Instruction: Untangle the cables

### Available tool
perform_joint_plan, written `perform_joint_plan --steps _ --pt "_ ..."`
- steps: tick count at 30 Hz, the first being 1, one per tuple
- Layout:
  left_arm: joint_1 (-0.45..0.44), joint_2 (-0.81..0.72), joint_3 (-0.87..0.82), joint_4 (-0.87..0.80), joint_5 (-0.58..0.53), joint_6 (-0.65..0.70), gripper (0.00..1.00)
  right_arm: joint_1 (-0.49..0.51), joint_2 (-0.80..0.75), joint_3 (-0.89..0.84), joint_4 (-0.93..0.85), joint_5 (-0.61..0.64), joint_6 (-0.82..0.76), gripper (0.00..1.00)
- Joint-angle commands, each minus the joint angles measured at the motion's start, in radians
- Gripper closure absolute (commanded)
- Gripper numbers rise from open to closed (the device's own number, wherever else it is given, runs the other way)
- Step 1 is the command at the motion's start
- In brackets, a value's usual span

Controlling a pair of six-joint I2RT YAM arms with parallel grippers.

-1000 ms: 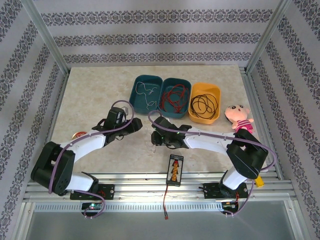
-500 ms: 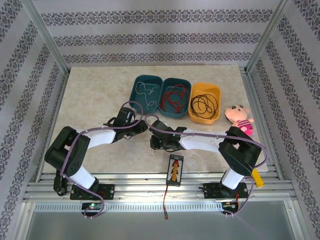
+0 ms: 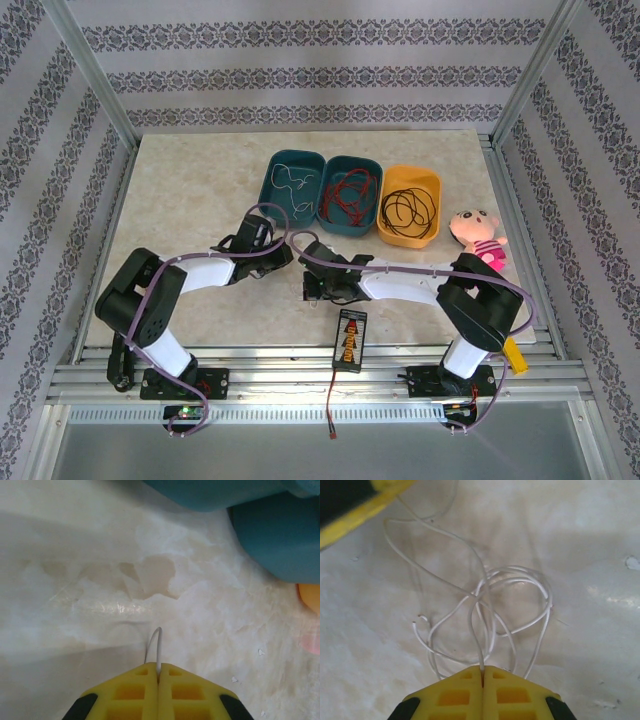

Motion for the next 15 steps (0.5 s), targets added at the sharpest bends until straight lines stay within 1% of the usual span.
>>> perform_joint_plan --steps 1,9,15 --pt "-0.006 -0.087 0.027 -0.071 -0.067 0.050 1.00 -0.002 -0.026 -0.034 -0.015 0.029 0.015 1.00" --pt "0.045 -0.313 -0.004 -0.244 -0.206 0.123 1.00 -0.033 -0.126 -0.093 -0.046 0.097 0.011 1.00" --pt "0.091 -0.539 -0.013 -0.423 -0.346 0.197 1.00 -0.053 -0.171 -0.113 -0.065 0.128 0.008 1.00"
